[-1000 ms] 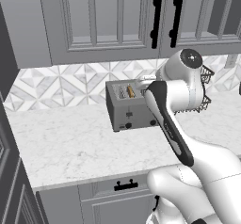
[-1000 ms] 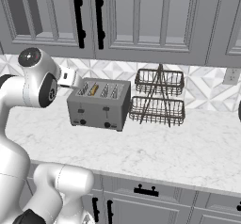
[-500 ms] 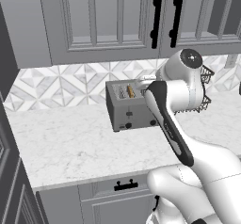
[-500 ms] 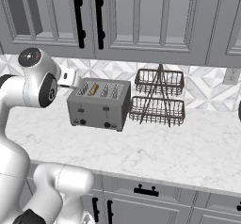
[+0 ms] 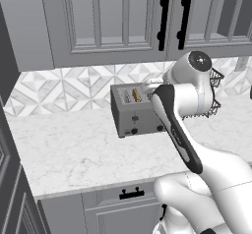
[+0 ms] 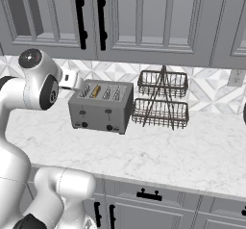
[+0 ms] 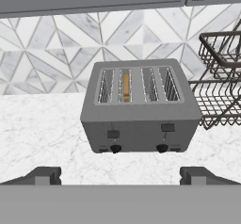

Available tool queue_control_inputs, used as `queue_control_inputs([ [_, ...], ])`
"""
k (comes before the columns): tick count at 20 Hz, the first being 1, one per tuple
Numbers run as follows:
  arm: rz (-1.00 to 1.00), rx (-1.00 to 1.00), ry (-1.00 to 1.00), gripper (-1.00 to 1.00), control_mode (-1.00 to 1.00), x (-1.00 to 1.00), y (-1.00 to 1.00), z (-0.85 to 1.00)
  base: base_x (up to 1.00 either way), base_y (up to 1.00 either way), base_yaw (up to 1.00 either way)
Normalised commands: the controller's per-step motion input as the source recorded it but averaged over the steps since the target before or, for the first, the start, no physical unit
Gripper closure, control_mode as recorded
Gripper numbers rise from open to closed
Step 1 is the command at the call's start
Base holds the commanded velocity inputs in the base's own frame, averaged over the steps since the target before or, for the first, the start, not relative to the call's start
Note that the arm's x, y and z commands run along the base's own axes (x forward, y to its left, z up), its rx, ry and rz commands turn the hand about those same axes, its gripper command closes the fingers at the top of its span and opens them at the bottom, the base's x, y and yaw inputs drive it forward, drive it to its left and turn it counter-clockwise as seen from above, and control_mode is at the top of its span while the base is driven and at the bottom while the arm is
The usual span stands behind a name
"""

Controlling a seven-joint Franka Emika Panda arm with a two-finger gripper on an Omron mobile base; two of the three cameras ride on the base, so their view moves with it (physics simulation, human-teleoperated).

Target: Start the toaster. Once the lever pops up, take the bread to the plate on the dining counter.

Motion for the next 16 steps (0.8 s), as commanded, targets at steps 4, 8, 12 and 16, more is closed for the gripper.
queue_control_inputs([
  [4, 0.00, 0.00, 0.00, -1.00, -1.00, 0.00, 0.00, 0.00, 0.00, 0.00, 0.00],
  [8, 0.00, 0.00, 0.00, -1.00, -1.00, 0.00, 0.00, 0.00, 0.00, 0.00, 0.00],
  [12, 0.00, 0.00, 0.00, -1.00, -1.00, 0.00, 0.00, 0.00, 0.00, 0.00, 0.00],
  [16, 0.00, 0.00, 0.00, -1.00, -1.00, 0.00, 0.00, 0.00, 0.00, 0.00, 0.00],
])
